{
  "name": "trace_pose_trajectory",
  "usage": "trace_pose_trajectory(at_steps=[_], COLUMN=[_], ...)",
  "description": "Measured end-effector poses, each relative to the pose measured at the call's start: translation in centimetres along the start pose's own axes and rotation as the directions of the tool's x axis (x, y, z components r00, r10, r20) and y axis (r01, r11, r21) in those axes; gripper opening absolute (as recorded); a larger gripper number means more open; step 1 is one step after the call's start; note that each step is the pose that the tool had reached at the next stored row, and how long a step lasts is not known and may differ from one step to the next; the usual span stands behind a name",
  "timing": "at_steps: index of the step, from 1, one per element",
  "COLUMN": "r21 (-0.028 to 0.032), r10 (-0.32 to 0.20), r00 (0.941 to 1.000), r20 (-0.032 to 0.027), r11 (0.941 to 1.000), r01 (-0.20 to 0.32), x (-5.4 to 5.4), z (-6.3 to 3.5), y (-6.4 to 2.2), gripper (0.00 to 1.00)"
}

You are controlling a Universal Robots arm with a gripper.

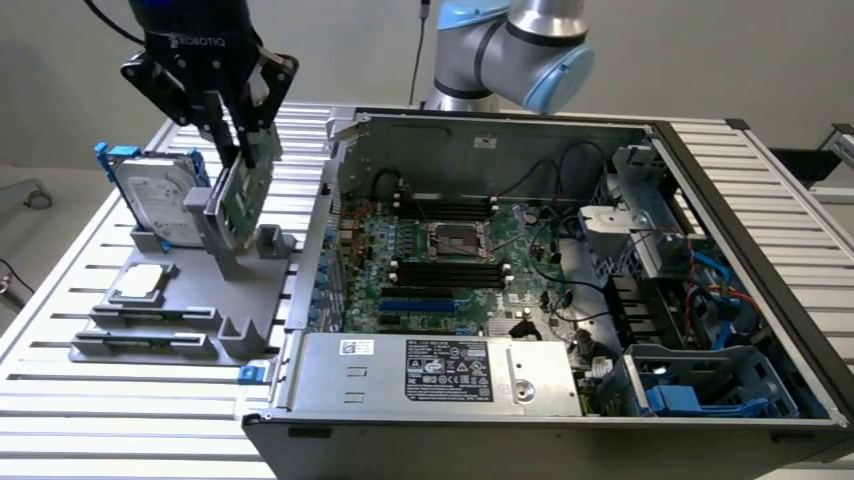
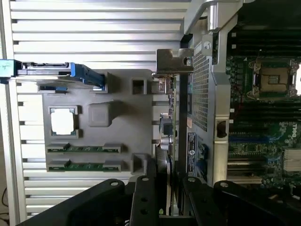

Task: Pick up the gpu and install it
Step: 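Pick up the gpu and move the gpu toward the slot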

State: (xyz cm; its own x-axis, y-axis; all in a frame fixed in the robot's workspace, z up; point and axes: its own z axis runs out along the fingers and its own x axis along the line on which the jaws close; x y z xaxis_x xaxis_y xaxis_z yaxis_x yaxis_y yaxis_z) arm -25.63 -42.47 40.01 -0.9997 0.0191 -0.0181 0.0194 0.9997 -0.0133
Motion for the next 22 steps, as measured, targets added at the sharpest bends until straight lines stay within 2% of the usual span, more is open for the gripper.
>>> trace_pose_trajectory(at_steps=[6, 9, 17, 22], r21=[-0.0002, -0.0030, -0.0031, -0.0030], r10=[0.000, 0.000, 0.000, -0.001], r00=[1.0000, 1.0000, 0.9996, 0.9995], r20=[-0.0043, -0.0093, -0.0276, -0.0314], r11=[1.0000, 1.0000, 1.0000, 1.0000], r01=[0.000, 0.000, 0.000, 0.000], x=[-2.8, -4.2, -7.8, -10.0], z=[-2.63, -3.39, -3.29, -2.47], y=[0.02, 0.03, 0.10, 0.17], gripper=[0.26, 0.26, 0.26, 0.26])
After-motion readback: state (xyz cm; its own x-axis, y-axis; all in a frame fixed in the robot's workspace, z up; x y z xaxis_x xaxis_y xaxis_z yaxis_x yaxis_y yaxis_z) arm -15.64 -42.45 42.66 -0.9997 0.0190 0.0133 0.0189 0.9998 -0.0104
